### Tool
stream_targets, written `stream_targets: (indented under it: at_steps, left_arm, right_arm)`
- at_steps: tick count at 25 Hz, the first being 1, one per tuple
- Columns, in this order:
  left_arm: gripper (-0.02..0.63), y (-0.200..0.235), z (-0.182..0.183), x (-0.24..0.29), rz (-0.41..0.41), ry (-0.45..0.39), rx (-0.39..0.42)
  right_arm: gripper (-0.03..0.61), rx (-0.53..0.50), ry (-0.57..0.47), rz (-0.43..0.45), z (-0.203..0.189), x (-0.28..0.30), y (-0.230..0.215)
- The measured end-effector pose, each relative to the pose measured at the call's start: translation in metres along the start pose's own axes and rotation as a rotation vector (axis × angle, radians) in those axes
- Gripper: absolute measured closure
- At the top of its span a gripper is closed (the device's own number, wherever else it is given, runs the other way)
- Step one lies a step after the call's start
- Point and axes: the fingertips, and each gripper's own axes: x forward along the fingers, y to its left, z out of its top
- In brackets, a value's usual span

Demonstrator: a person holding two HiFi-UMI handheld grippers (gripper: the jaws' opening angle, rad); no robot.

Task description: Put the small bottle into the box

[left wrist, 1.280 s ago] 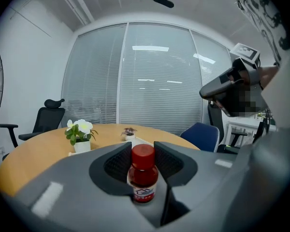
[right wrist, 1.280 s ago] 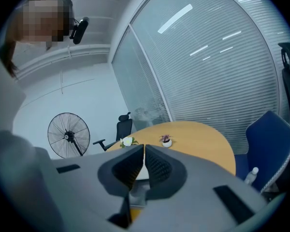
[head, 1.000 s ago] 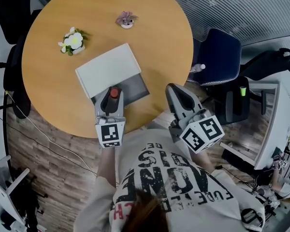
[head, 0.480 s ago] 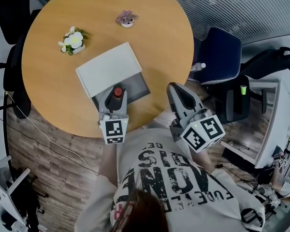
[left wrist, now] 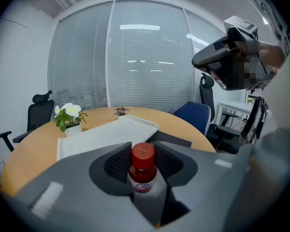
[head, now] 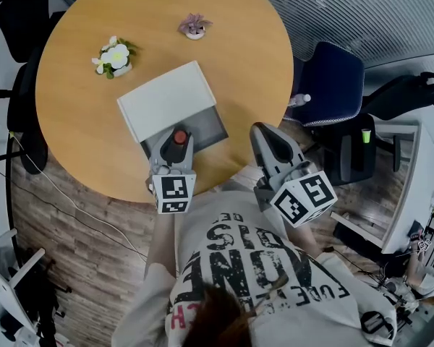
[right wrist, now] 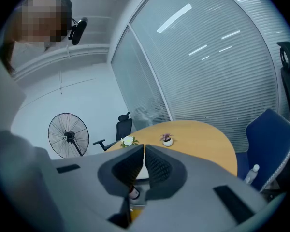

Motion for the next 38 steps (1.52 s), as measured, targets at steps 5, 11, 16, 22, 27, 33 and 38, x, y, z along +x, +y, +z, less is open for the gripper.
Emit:
stream_targets:
  at_steps: [5,11,16,22,27,33,38]
  left_arm:
    - [0.463,-0.005,-0.007,-0.005,-0.014,0.034,0.037]
    - [0.463,-0.005,-0.007,-0.004,-0.009,0.034,0.035]
    - [0.463,-0.004,-0.007,-0.004,-0.013,0.025,0.04]
    - [0.462,-0.005,-0.007,-0.005,-0.008,-0.003,0.046]
    - [0.435,-0.007,-0.013,-0.003,-0.036,0.025,0.025]
    - [0.428,-0.005,-0.008,-0.002,-0.043,0.02,0.018]
    - [0.416,-0.002,-0.001,-0.001,-0.029,0.02,0.031]
  right_arm:
    - [0.563,-0.007,0.004,0.012,0.0,0.001,0.006]
    - [0.563,-0.007,0.003,0.026,-0.001,0.003,0.011]
    - [0.563,-0.014,0.003,0.025,0.0,0.003,0.011]
    - [0.563,-0.011,0.0,0.029,0.0,0.002,0.012]
    - [0.563,-0.008,0.001,0.031,0.0,0.003,0.013]
    - [0.563,-0.004,0.003,0.027,0.0,0.004,0.012]
    - [0.563,-0.007,0.002,0.024,0.001,0.004,0.011]
